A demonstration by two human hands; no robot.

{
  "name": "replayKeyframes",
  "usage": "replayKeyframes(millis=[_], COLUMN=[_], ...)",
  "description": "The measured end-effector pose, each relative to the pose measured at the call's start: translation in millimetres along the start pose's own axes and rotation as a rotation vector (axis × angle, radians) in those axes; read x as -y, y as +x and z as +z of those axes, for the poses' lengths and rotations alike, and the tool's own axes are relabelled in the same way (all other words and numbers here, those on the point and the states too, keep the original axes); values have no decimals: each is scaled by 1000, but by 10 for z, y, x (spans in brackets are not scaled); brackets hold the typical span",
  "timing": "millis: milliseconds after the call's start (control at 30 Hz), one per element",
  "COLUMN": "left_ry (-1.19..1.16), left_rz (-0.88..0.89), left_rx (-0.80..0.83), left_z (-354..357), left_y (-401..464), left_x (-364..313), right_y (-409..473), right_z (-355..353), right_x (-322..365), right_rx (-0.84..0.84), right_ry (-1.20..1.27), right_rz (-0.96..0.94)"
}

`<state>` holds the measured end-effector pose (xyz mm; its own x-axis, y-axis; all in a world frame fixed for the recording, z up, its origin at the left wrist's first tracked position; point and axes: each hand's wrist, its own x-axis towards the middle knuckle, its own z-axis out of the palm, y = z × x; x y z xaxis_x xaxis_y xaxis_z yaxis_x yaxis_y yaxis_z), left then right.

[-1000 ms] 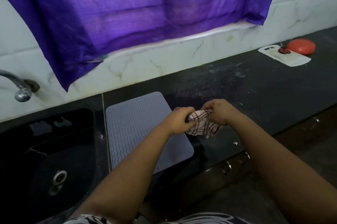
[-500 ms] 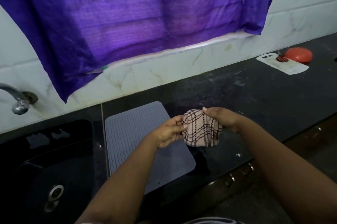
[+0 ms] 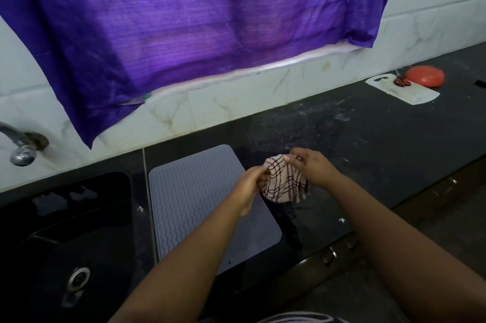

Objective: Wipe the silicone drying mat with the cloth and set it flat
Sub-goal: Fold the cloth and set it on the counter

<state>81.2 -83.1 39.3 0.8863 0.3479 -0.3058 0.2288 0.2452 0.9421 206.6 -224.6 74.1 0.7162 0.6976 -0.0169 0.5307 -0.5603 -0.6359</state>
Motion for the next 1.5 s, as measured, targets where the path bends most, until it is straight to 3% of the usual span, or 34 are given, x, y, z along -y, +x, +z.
replayKeyframes(millis=[167, 200, 267, 300, 367, 433, 467, 567, 633, 667, 733, 800, 833, 933, 1000, 1033, 1067, 1133, 1167, 1233, 1333, 1367, 1433, 1500], left_ry=[7, 2, -15, -25, -72, -113, -123, -85, 129, 266, 417, 485, 484, 155, -64, -21, 174, 713, 862, 974, 1275, 1345, 1298, 1022], left_rz=[-72, -57, -12, 12, 14, -12, -14, -20, 9, 41, 74, 74, 65, 27, 25, 56, 117, 268, 315, 367, 429, 424, 368, 217], left_rx=[-186, -189, -168, -142, -33, 104, 147, 181, 120, 88, 36, -6, -12, 40, 24, -14, -76, -153, -176, -184, -98, -55, 24, 114], left_z=[172, 188, 213, 223, 227, 228, 214, 162, 120, 90, 49, 11, 1, 12, 13, 5, -6, -21, -14, 17, 106, 123, 114, 53], left_y=[35, 41, 34, 24, -10, -94, -112, -145, -160, -149, -157, -142, -145, -167, -158, -141, -129, -111, -109, -108, -96, -87, -72, -39], left_x=[-42, -55, -86, -99, -129, -182, -186, -198, -215, -215, -226, -201, -190, -206, -233, -235, -237, -196, -178, -160, -176, -179, -178, -165], right_y=[-79, -96, -128, -158, -216, -275, -286, -243, -233, -238, -224, -221, -211, -241, -249, -240, -246, -261, -262, -296, -308, -305, -262, -209], right_z=[137, 172, 208, 208, 219, 243, 249, 273, 214, 180, 122, 42, 9, -88, -99, -76, -60, -25, -4, -36, -60, -46, -23, -71], right_x=[49, 56, 36, 33, -15, -25, -19, -80, -71, -44, -13, 66, 83, 98, 70, 46, 41, 11, -29, -20, 49, 87, 72, -2], right_rx=[-179, -207, -218, -150, 124, 316, 313, 161, 72, 80, 133, 17, -30, 73, 105, 88, 55, 91, 129, 113, -37, -18, 121, 286], right_ry=[24, 87, 296, 433, 758, 984, 1052, 1255, 1341, 1251, 831, 452, 493, 1081, 1042, 847, 654, 510, 496, 277, -482, -588, -557, -292], right_rz=[-77, -9, 301, 472, 641, 578, 534, 501, 519, 519, 516, 506, 498, 485, 387, 331, 305, 302, 308, 279, 181, 119, 44, 102])
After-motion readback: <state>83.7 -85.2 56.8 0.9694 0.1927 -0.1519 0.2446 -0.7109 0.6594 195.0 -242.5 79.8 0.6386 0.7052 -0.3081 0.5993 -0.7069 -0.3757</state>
